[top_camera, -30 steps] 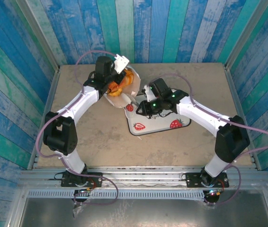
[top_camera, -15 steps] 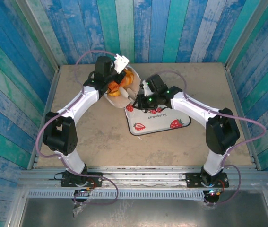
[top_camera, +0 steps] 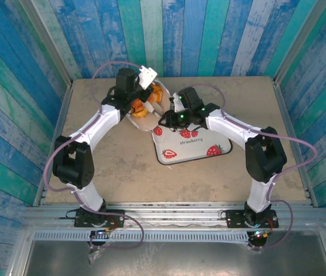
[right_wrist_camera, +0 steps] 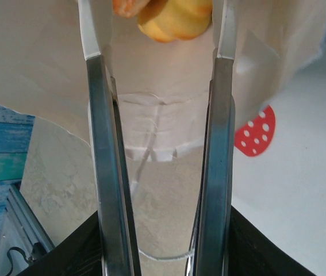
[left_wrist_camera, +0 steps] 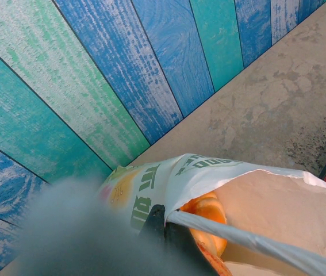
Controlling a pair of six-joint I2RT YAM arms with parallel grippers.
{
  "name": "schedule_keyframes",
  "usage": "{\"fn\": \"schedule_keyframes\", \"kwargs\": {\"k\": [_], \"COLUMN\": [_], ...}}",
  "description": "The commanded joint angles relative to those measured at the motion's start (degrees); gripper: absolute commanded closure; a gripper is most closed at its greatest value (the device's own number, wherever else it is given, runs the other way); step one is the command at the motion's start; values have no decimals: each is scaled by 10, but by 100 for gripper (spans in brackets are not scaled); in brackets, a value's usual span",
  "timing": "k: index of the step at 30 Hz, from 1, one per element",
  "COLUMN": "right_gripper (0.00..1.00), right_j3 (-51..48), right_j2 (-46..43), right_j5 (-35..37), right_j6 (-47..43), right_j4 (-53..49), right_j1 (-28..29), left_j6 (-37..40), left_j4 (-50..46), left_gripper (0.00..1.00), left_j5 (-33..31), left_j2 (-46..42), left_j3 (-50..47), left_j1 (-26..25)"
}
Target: Take the fake bread out of the paper bag
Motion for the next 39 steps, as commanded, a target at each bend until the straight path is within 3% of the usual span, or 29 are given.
{"fn": "schedule_keyframes", "kwargs": {"k": [1,16,28,39], "right_gripper": [54,54,76,80], "right_j3": [19,57,30,-36], "right_j2": [6,37,14,-63], "right_j5": [-30,-40,-49,-42], "right_j6": [-3,-6,3,21], "right_j4": [35,44,57,71], "right_j1": [-2,-2,-2,17], "left_j6": [0,2,-46,-91], "left_j4": [23,19,18,9], "left_gripper": [100,100,100,100], "left_j5": [3,8,-33,-69], "left_j2": [-56,-54,-47,-33], "left_j3": [8,11,24,31], "left_j1": [0,0,0,0]}}
